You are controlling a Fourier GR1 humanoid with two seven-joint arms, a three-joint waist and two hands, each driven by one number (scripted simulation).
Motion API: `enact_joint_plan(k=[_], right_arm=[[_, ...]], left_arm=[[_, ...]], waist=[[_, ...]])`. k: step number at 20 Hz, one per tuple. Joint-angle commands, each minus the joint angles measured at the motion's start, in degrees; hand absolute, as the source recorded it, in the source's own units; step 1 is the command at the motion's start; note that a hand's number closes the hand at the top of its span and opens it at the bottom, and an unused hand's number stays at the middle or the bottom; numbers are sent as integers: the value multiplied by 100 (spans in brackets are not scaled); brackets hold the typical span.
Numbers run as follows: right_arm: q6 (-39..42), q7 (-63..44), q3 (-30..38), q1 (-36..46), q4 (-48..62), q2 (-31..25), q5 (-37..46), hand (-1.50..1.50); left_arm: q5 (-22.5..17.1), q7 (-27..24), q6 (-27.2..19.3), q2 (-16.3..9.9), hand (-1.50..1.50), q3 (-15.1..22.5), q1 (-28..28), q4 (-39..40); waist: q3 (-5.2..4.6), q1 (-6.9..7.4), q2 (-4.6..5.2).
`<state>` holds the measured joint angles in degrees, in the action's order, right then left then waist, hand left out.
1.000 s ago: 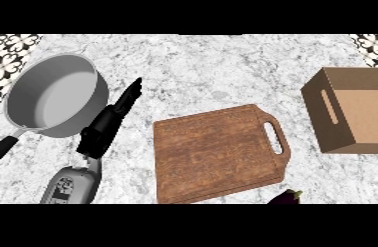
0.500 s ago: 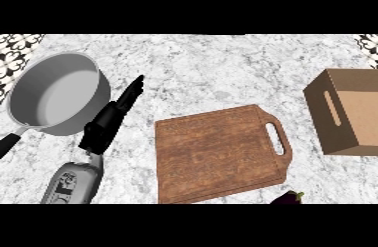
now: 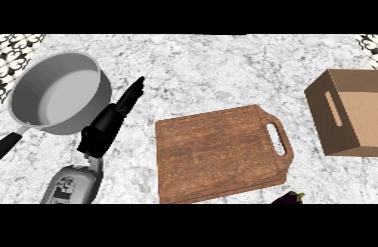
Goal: Pick the cupcake from the cutting board and place it in the cardboard box
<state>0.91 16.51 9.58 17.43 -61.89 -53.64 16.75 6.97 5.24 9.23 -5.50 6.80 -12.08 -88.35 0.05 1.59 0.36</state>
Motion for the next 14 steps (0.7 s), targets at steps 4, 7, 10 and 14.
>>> enact_joint_plan(k=[4, 7, 10, 14], right_arm=[[636, 179, -231, 1015, 1647, 493, 71, -150], [590, 916, 38, 1190, 2359, 546, 32, -150], [899, 913, 509, 1468, 2483, 653, -604, -150], [944, 1208, 1307, 1490, 2666, 803, -1436, -150]], left_arm=[[179, -287, -80, 112, 0, 79, 106, 252], [-170, 272, 173, -74, 0, -166, 60, -298], [-147, 63, 205, -151, 0, -234, -10, -92], [-16, -14, 55, -27, 0, -151, 67, 6]], waist=[[0, -28, 2], [3, -44, -12], [4, -39, -4], [5, -121, -15]])
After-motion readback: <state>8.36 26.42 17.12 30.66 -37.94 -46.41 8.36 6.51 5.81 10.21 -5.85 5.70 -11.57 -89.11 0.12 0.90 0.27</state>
